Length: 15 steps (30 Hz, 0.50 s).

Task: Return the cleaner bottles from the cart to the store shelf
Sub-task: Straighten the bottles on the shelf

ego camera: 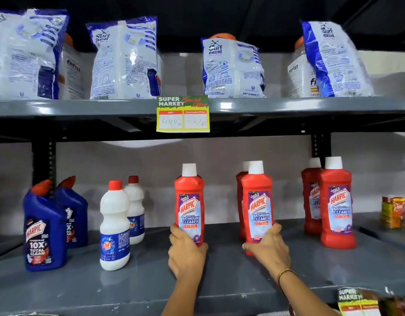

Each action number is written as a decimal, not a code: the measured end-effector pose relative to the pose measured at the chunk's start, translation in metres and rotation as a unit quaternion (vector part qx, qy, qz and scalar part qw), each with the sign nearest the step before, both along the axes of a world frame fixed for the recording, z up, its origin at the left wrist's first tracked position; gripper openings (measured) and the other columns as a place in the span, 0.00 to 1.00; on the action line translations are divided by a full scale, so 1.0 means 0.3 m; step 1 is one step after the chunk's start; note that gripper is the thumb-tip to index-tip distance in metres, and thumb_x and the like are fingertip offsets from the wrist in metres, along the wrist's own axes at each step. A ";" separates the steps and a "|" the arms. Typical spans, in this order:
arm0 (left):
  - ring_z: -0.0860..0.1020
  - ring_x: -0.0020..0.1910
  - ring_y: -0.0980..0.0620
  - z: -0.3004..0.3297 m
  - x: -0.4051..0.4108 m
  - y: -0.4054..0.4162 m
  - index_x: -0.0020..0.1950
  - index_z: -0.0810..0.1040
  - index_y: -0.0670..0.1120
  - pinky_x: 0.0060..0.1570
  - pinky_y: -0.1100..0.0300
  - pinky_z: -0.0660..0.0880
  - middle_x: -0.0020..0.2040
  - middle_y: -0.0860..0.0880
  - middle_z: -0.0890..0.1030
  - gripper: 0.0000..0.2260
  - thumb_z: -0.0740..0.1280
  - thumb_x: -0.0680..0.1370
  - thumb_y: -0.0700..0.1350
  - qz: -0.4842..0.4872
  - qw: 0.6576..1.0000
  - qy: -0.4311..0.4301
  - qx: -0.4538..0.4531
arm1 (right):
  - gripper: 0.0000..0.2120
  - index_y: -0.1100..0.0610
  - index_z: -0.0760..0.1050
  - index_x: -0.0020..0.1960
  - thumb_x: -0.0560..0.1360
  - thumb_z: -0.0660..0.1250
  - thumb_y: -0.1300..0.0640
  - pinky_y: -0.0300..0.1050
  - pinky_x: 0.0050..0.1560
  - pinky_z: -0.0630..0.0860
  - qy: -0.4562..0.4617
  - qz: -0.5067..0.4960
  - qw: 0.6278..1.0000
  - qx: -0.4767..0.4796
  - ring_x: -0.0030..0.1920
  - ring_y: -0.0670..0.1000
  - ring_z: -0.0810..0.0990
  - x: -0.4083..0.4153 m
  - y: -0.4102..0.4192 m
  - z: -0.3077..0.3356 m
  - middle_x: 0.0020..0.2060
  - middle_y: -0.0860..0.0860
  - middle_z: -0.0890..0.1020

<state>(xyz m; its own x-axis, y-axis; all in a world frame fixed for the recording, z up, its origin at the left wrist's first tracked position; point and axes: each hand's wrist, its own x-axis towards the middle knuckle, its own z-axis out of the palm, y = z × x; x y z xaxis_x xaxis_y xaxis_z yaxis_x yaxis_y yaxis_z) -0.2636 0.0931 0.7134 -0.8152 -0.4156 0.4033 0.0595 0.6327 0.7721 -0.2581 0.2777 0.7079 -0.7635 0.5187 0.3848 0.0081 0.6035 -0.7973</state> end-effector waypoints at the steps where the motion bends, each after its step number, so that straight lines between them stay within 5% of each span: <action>1: 0.78 0.57 0.39 0.000 0.000 -0.001 0.71 0.54 0.42 0.51 0.46 0.78 0.63 0.41 0.73 0.44 0.76 0.65 0.53 -0.002 1.000 0.000 0.000 | 0.40 0.54 0.56 0.58 0.58 0.78 0.46 0.54 0.46 0.80 -0.001 -0.003 1.000 0.006 0.49 0.59 0.80 0.000 -0.003 0.000 0.51 0.54 0.77; 11: 0.76 0.59 0.39 0.000 -0.006 -0.007 0.71 0.53 0.43 0.54 0.45 0.77 0.63 0.41 0.72 0.46 0.77 0.64 0.53 -0.019 1.000 -0.018 0.015 | 0.41 0.53 0.56 0.58 0.57 0.78 0.44 0.52 0.46 0.80 -0.001 0.022 1.000 0.008 0.49 0.56 0.80 0.004 -0.017 -0.005 0.52 0.54 0.77; 15: 0.65 0.71 0.37 0.011 0.003 -0.001 0.75 0.45 0.43 0.68 0.41 0.67 0.73 0.38 0.62 0.56 0.79 0.61 0.53 -0.016 0.998 0.054 -0.021 | 0.55 0.54 0.56 0.66 0.48 0.78 0.36 0.55 0.53 0.80 -0.002 0.061 0.998 -0.032 0.52 0.57 0.79 0.024 0.009 0.030 0.54 0.53 0.77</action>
<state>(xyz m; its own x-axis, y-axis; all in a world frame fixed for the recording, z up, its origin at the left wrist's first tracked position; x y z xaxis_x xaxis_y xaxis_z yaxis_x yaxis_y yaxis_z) -0.2628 0.0926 0.7166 -0.7782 -0.3711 0.5067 0.1619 0.6610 0.7327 -0.2510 0.2805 0.7168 -0.8242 0.4456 0.3495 -0.0581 0.5473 -0.8349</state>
